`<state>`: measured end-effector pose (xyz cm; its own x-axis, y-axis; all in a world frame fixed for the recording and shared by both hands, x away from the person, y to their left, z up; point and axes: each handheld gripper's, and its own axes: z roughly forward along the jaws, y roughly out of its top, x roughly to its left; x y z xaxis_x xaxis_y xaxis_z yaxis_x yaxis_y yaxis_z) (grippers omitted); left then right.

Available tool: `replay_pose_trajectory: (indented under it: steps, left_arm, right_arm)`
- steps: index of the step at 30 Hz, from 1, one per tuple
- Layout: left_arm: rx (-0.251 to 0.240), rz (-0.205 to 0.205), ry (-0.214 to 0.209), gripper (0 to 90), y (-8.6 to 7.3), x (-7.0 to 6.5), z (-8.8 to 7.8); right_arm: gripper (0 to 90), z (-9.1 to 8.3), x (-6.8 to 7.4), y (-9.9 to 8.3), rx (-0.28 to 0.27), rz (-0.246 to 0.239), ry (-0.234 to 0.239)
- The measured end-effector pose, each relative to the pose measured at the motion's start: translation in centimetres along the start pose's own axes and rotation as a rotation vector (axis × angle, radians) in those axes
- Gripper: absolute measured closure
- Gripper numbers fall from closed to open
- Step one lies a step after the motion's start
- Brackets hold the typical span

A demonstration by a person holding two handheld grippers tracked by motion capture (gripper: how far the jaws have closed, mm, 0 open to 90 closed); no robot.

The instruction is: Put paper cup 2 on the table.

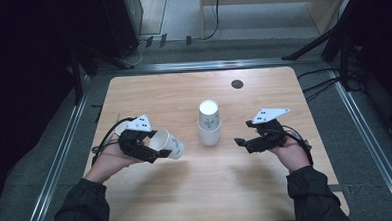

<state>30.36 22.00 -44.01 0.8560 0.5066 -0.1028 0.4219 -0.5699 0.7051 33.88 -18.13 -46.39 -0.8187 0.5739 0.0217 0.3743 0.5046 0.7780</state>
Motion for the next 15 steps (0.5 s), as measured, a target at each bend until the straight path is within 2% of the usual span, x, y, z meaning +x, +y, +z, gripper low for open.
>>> replay_pose_trajectory:
  steps: [5, 13, 15]
  left_arm:
    - [0.004, -0.019, 0.014, 23.9, -0.8, 0.1, -0.8]
    - [0.038, -0.046, 0.062, 23.9, -2.1, 0.8, -1.7]
    - [0.050, -0.054, 0.079, 23.9, -2.5, 1.1, -1.8]
  right_arm:
    - [23.4, -0.1, -0.7, 0.0, -0.011, 0.003, -0.008]
    - [23.4, 0.4, -1.7, 0.1, -0.025, 0.026, -0.001]
    - [23.4, 0.6, -2.1, 0.0, -0.011, 0.023, -0.011]
